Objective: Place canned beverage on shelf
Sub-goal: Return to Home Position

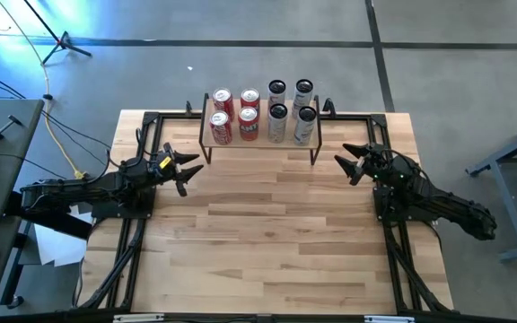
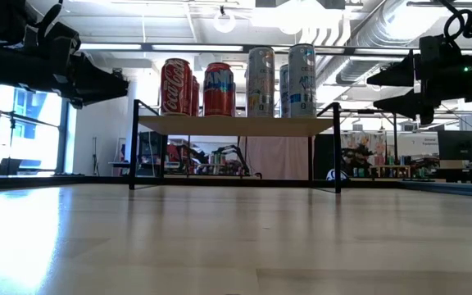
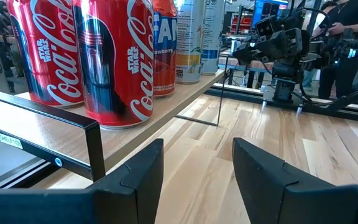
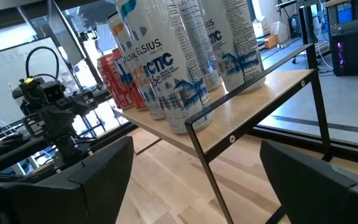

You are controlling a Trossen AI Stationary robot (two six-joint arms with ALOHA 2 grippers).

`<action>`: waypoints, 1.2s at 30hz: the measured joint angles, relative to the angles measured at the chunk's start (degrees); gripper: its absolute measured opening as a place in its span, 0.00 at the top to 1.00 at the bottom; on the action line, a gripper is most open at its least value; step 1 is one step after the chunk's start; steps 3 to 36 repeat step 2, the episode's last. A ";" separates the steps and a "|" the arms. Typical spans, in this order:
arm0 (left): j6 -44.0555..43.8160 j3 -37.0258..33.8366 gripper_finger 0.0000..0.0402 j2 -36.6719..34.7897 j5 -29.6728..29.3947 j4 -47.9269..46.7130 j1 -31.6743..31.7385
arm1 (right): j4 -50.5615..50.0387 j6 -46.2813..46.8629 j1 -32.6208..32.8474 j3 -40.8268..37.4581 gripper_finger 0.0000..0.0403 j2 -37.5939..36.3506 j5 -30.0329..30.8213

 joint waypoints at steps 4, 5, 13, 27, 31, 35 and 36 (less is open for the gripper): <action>0.00 0.00 0.58 -0.01 -0.01 -0.01 0.00 | 0.00 0.00 0.01 0.00 0.16 0.00 0.00; 0.00 0.00 0.58 -0.01 -0.01 -0.01 0.00 | 0.00 0.00 0.01 0.00 0.16 0.00 0.00; 0.00 0.00 0.58 -0.01 -0.01 -0.01 0.00 | 0.00 0.00 0.01 0.00 0.16 0.00 0.00; 0.00 0.00 0.58 -0.01 -0.01 -0.01 0.00 | 0.00 0.00 0.01 0.00 0.16 0.00 0.00; 0.00 0.00 0.58 -0.01 -0.01 -0.01 0.00 | 0.00 0.00 0.01 0.00 0.16 0.00 0.00; 0.00 0.00 0.58 -0.01 -0.01 -0.01 0.00 | 0.00 0.00 0.01 0.00 0.16 0.00 0.00; 0.00 0.00 0.58 -0.01 -0.01 -0.01 0.00 | 0.00 0.00 0.01 0.00 0.16 0.00 0.00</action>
